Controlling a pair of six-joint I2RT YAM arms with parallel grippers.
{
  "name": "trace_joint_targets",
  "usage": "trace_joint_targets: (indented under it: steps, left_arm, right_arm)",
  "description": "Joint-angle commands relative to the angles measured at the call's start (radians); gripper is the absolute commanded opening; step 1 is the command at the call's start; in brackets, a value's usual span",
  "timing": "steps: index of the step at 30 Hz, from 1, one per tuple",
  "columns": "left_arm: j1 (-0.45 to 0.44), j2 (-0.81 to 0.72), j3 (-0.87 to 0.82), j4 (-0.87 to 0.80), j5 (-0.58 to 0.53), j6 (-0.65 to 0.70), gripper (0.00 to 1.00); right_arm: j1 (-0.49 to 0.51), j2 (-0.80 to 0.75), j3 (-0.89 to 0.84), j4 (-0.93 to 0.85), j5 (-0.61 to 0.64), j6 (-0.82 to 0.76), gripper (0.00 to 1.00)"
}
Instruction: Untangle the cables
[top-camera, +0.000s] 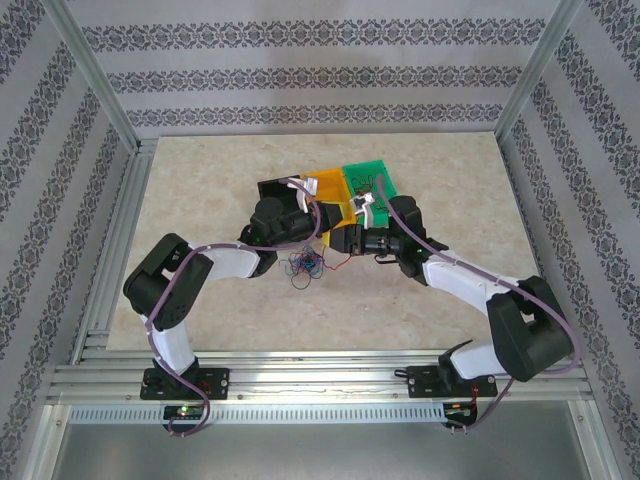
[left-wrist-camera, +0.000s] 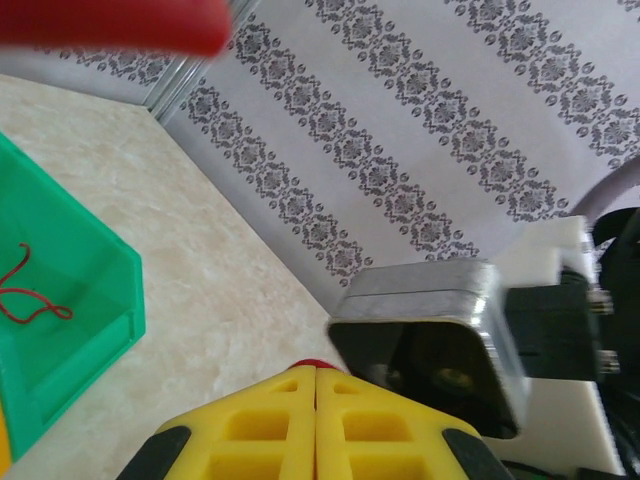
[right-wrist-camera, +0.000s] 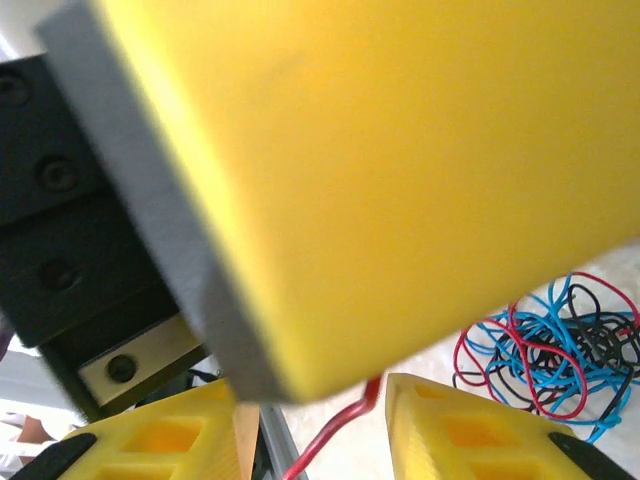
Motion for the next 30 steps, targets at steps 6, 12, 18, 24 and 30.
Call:
trace_joint_targets:
  steps: [6, 12, 18, 24, 30]
  left_arm:
    - [-0.011, 0.010, 0.036, 0.118, -0.047, -0.044, 0.00]
    - [0.003, -0.064, -0.019, 0.040, -0.219, 0.051, 0.00]
    - [0.009, -0.102, -0.034, -0.083, -0.196, 0.134, 0.00]
    - [0.004, -0.077, -0.046, -0.068, -0.111, 0.086, 0.03]
    - [-0.002, -0.031, -0.028, 0.003, -0.089, 0.031, 0.00]
  right_arm:
    - [-0.011, 0.058, -0.009, 0.131, 0.016, 0.052, 0.13]
    - [-0.097, -0.007, -0.098, 0.139, 0.028, 0.078, 0.00]
    - [-0.179, -0.075, -0.136, 0.086, -0.010, 0.065, 0.00]
    - [-0.201, -0.083, -0.129, 0.079, 0.008, 0.087, 0.00]
    - [-0.150, -0.045, -0.076, 0.031, -0.044, 0.047, 0.00]
